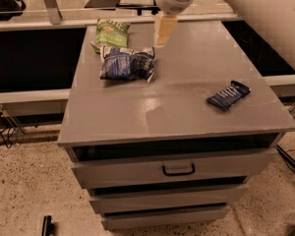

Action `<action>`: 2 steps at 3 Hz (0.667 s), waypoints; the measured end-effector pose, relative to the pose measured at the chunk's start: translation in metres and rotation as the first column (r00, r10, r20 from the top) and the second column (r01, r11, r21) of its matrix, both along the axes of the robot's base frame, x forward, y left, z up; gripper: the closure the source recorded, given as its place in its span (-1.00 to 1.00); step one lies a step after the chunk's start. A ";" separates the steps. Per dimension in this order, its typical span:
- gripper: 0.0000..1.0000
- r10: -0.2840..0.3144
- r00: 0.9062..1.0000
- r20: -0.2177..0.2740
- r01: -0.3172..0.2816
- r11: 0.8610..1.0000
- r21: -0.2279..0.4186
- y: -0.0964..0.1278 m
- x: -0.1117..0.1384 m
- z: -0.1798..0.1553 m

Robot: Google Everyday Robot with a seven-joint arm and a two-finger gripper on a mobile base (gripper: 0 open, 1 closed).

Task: Move blue chip bag near green jalapeno chip bag

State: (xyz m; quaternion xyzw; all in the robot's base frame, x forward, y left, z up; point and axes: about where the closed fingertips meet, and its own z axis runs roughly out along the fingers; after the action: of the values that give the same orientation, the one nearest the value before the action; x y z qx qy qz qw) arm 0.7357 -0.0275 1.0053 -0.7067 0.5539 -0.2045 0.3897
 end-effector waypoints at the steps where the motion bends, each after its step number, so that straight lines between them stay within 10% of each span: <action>1: -1.00 -0.025 1.000 0.016 0.023 0.994 0.103 -0.039 0.007 0.015; 2: -1.00 -0.021 1.000 -0.003 0.021 0.986 0.163 -0.044 0.002 0.018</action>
Offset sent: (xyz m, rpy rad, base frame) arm 0.0074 -0.0367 0.0143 0.0953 -0.0178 -0.0236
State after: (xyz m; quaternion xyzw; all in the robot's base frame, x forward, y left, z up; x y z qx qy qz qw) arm 0.7376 -0.0716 1.0232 -0.6669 0.5763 -0.1623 0.4437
